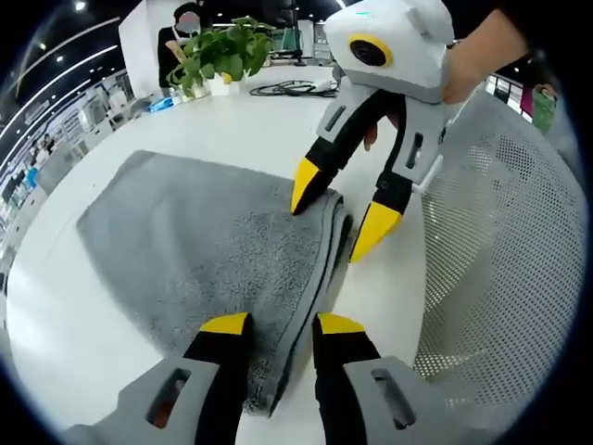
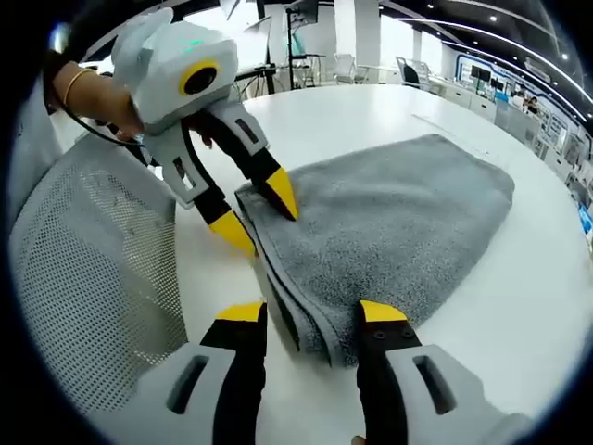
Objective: Fold the towel on the table until its edges align and the towel forms a compact rectangular stack.
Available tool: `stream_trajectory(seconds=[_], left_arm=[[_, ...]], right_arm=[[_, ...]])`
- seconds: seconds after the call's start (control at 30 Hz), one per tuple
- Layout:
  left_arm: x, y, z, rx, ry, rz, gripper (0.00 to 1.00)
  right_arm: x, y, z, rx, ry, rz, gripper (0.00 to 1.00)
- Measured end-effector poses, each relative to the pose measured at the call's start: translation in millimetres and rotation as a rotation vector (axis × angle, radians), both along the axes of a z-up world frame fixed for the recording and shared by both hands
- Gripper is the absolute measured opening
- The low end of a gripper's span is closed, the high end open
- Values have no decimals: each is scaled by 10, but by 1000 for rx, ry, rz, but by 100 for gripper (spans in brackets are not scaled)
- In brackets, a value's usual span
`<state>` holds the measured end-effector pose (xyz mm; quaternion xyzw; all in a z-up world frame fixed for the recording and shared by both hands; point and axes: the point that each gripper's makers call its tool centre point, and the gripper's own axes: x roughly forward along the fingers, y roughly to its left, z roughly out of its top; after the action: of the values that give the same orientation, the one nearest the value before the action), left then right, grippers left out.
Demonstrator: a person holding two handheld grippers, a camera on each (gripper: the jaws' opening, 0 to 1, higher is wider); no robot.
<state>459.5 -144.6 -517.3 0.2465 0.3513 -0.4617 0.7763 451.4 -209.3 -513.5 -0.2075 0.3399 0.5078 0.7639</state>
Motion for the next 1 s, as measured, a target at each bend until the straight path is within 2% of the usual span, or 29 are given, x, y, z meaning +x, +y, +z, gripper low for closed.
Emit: stream_trajectory(seconds=[0.13, 0.3, 0.57, 0.67, 0.8, 0.87, 1.0], left_arm=[[7, -6, -10, 29, -53, -45, 26], [19, 12, 18, 9, -53, -15, 24], [51, -9, 26, 54, -83, -47, 18], [81, -9, 7, 83, -88, -63, 15], [111, -5, 6, 92, -79, -76, 11], [123, -6, -4, 64, -37, -74, 10], [157, -2, -8, 44, 10, -77, 9]], right_arm=[[-16, -7, -26, -32, -62, 32, 39], [35, -33, -78, -67, -114, 44, 30], [103, -75, -73, -61, -138, 14, 21], [160, -71, -59, -79, -128, -11, 18], [172, -83, -40, -51, -72, -60, 15], [225, -88, -59, -33, -38, -97, 12], [215, -59, -52, -24, -39, -101, 9]])
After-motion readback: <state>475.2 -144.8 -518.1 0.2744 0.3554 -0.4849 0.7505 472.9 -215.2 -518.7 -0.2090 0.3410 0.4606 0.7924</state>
